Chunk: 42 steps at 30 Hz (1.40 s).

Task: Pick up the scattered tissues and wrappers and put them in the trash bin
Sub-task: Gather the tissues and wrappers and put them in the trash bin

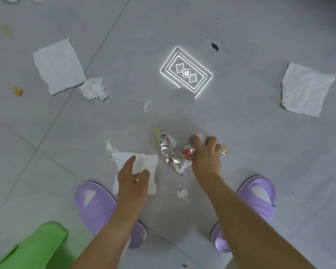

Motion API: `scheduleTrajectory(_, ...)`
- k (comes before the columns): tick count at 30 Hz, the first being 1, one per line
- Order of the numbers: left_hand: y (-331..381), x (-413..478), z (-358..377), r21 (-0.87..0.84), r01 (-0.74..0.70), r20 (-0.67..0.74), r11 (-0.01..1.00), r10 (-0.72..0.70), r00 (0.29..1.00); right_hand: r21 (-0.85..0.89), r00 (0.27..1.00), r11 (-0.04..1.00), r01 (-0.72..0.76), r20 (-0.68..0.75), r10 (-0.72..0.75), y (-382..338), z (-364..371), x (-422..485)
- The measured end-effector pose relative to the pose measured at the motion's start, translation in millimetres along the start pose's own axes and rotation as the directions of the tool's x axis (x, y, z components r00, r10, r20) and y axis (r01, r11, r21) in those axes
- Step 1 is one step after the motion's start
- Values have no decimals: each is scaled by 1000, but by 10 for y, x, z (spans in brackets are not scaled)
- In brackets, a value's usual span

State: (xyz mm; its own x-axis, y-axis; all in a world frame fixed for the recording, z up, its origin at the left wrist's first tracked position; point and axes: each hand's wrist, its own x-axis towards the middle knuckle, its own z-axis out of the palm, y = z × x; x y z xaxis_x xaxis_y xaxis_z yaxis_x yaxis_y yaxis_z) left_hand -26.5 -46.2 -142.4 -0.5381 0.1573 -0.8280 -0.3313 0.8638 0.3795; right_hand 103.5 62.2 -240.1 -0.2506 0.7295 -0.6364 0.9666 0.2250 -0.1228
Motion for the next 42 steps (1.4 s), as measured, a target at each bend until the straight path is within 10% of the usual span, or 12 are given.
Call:
scheduleTrajectory(4,97,-114,-114,-18,-6,24,1000,7,1000,203,997,976,79,8,-82,283,-102,108)
scheduleTrajectory(11,184,-825,-387,11,82,286,997,-81,955,579,877,787,-214,-242,416,1014,-922,595)
scheduleTrajectory(16,246,-870,-174,30,-10,217,999,4,976,555,798,804,-213,-376,471,1530,-1438,1241)
scheduleTrajectory(22,195,-781,99,47,-93,241,994,79,967,348,843,815,-463,-112,526,1763,-1330,1538)
scheduleTrajectory(25,137,-856,103,69,-57,227,996,40,973,394,908,847,-356,-66,413,1567,-1285,1302)
scheduleTrajectory(35,630,-1187,-835,150,11,365,989,-66,929,866,953,437,-241,125,278,117,-1947,-332)
scheduleTrajectory(42,1676,-1851,-2464,126,-120,351,985,68,934,760,947,582,-289,139,289,-905,-3080,-1755)
